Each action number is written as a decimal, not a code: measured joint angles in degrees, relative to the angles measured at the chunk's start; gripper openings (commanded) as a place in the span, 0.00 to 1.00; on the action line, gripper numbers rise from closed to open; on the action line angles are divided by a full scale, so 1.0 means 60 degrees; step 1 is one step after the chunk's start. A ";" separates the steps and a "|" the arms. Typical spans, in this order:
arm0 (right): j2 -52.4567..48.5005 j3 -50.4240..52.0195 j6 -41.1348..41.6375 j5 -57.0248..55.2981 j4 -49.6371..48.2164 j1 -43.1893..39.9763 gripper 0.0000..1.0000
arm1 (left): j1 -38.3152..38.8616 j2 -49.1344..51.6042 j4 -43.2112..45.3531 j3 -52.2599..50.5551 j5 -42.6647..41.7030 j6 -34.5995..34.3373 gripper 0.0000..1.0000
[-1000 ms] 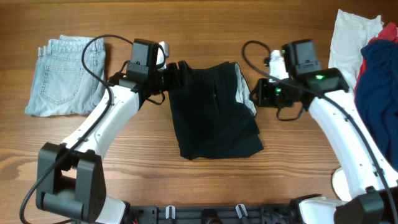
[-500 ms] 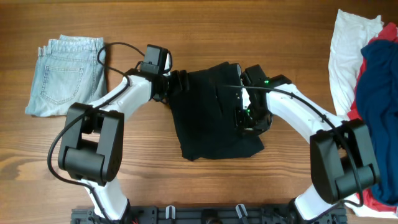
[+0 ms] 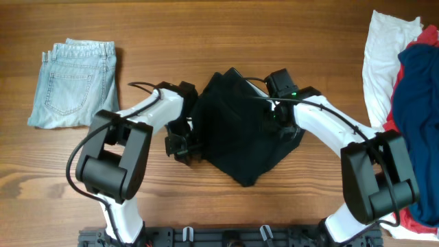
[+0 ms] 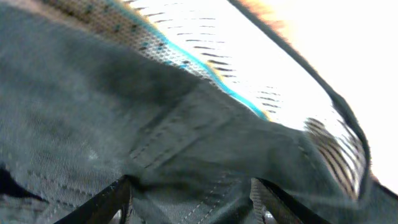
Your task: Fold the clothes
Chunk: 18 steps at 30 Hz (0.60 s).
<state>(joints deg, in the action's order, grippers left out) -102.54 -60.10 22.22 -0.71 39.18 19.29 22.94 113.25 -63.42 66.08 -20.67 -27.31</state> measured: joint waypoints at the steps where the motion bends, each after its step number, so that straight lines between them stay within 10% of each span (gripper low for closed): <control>1: -0.0004 -0.0106 -0.0073 -0.0157 0.0095 -0.0157 0.59 | 0.0113 -0.0029 -0.0066 -0.0004 0.0000 -0.0018 0.30; 5: 0.0007 -0.0954 -0.0670 -0.0750 0.0914 -0.0739 0.59 | 0.0433 -0.0965 -0.0069 -0.0098 0.0058 -0.0142 0.38; 6: 0.0066 -0.1147 -0.0765 -0.0794 0.1053 -0.0747 0.59 | 0.0444 -0.1537 0.0226 -0.0120 0.0215 -0.0157 0.70; 9: 0.0732 -0.1515 -0.0976 -0.0780 0.1461 -0.0739 0.62 | 0.0426 -0.3045 0.1486 -0.0124 0.0849 -0.0149 0.97; 18: 0.3304 -0.1759 -0.1016 0.0222 0.3213 -0.0739 0.64 | -0.0685 -0.3384 0.6736 -0.0055 0.1198 0.1188 1.00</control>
<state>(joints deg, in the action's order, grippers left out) -82.72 -70.65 16.12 0.62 58.46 14.85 18.83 92.95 -23.00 65.76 -13.47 -20.18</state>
